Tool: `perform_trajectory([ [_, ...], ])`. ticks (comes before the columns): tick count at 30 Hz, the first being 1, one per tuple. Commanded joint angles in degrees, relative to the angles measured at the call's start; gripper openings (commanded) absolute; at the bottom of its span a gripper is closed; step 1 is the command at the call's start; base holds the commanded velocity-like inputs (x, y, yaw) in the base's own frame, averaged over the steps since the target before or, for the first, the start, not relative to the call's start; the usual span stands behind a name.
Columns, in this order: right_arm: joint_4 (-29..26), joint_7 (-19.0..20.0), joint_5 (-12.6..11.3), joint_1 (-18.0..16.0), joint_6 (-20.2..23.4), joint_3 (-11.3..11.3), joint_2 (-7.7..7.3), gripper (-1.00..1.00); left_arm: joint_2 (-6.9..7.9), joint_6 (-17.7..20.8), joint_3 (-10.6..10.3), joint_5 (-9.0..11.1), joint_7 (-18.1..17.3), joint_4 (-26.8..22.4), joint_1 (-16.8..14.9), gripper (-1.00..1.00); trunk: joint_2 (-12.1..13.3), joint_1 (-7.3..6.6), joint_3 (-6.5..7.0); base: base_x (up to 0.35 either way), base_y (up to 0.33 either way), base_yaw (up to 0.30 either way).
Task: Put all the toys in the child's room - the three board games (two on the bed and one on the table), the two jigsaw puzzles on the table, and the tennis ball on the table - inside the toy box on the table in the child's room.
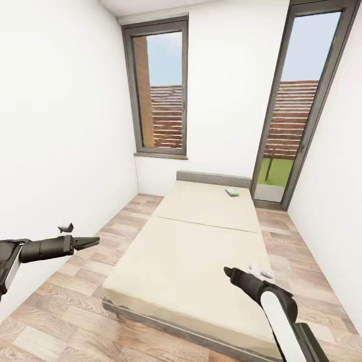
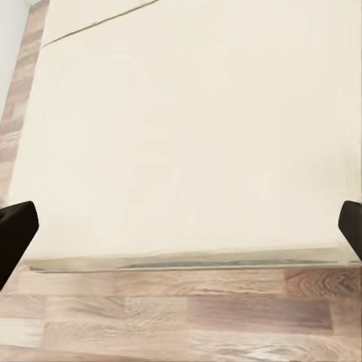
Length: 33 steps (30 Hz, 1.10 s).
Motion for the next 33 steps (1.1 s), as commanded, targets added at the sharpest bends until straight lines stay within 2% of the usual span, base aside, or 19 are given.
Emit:
perform_trajectory([
  [1,-0.08,-1.66,-0.48,-0.07,0.10,0.56,0.01,1.00,0.00,0.24,0.01,-0.02,0.04,0.00,-0.05,1.00,-0.14,0.04,-0.14,0.000,0.000,0.000],
  [5,-0.10,-4.12,-0.53,-0.10,0.05,1.86,0.03,1.00,-0.07,-0.84,0.09,0.00,0.87,0.00,-0.05,1.00,-0.14,0.04,-0.14,0.000,0.000,-0.070],
  [13,-0.11,-2.94,-0.88,-0.05,-1.90,2.17,-0.01,1.00,-0.08,-1.30,0.11,0.00,1.12,0.00,-0.05,1.00,-0.14,0.04,-0.14,0.000,0.000,-0.228],
  [33,0.06,-2.65,-1.18,-0.25,-2.17,2.16,-0.04,1.00,-0.08,-2.28,0.25,0.05,1.13,0.00,-0.05,1.00,-0.14,0.04,-0.69,0.000,0.000,-0.274],
])
